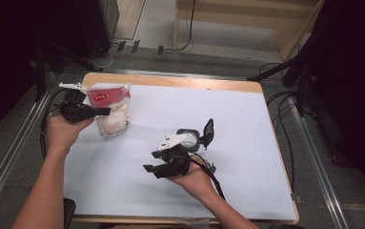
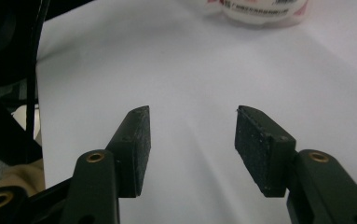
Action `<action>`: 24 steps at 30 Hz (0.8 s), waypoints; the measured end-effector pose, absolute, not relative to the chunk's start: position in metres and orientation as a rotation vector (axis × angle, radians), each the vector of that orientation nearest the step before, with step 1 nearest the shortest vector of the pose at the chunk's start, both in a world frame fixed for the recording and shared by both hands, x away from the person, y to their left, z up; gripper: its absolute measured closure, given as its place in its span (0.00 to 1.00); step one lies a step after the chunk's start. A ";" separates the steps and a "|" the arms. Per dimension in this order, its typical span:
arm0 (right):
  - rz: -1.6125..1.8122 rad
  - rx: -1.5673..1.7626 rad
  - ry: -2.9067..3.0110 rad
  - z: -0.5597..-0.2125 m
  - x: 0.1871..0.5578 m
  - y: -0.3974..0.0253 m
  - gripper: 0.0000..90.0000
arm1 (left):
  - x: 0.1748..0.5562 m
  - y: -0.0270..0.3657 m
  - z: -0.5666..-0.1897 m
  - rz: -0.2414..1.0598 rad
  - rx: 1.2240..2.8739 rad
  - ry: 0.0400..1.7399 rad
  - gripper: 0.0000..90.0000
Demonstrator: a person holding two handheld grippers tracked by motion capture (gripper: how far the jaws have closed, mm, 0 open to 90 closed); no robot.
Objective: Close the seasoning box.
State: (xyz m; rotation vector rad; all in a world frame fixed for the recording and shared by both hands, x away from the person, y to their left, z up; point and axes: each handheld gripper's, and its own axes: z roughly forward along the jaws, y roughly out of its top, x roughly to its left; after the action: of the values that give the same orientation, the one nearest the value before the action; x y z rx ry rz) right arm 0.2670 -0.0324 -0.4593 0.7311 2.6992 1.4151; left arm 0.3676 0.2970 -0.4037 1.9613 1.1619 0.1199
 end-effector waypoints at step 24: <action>1.416 0.766 2.698 -0.476 0.270 -0.021 0.58 | 0.314 0.258 -0.331 -0.006 2.003 0.928 1.00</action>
State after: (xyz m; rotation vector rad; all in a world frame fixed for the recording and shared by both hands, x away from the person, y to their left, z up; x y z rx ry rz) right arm 0.2698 -0.0210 -0.4763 0.7660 2.6979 1.4158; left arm 0.3139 0.2578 -0.3315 2.0032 0.9282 -0.0057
